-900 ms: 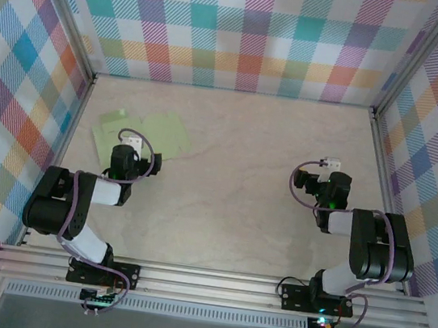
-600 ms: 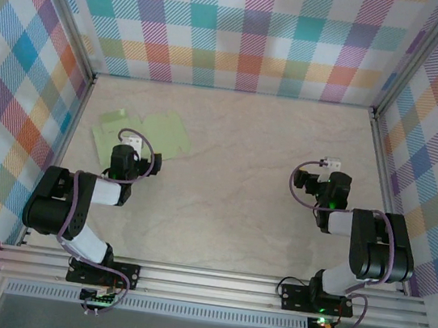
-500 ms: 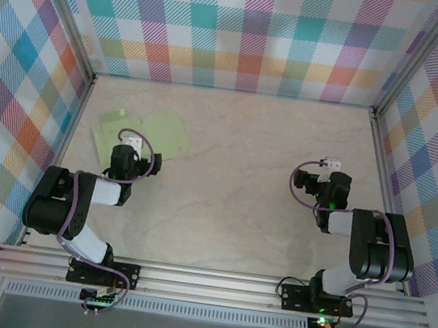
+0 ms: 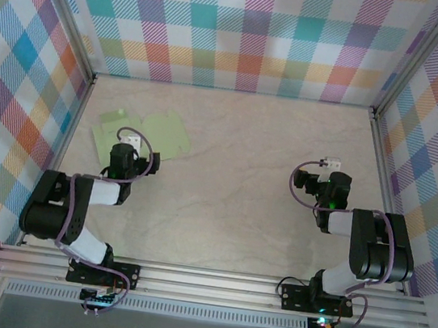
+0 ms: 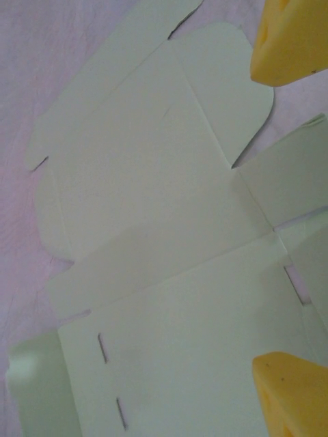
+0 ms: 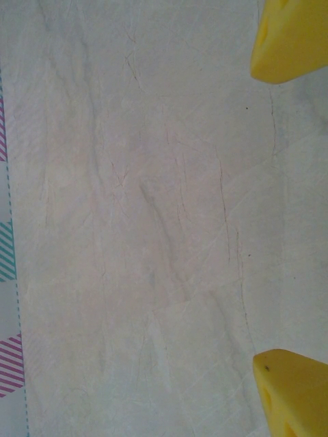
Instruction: Fold the paper box
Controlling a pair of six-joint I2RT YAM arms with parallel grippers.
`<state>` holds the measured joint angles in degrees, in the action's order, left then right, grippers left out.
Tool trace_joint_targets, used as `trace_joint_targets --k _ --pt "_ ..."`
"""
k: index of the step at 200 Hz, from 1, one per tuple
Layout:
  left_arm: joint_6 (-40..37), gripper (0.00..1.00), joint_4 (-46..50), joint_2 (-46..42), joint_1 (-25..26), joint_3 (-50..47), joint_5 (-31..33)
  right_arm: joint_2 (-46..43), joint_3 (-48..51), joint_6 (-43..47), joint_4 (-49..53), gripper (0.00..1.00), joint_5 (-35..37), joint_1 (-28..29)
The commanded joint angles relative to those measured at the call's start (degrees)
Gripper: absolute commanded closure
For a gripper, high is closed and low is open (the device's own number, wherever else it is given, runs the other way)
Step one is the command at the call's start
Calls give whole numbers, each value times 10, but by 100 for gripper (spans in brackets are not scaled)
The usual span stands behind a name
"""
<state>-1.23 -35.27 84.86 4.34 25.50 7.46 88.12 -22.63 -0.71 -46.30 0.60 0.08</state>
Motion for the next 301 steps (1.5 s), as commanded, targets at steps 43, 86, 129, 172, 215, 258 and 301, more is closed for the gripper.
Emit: trace_joint_targets --k 43,86,129,172,215,258,301 --pt "256 0 290 -247 18 64 181 -157 -38 -17 163 0 -19 4" --pt "616 0 654 -332 17 141 256 -228 -81 -12 249 0 -53 85" --pt "823 10 731 -280 17 164 138 -242 -123 23 296 0 -102 209" --pt "935 15 710 -218 17 161 101 -197 -166 13 306 0 -135 299" --pt "1016 18 670 -166 18 160 92 -150 -189 15 308 0 -130 319" --pt "1040 20 640 -111 17 172 91 -134 -200 7 324 0 -123 320" --pt "1043 34 620 -55 16 193 88 -134 -208 4 339 0 -120 320"
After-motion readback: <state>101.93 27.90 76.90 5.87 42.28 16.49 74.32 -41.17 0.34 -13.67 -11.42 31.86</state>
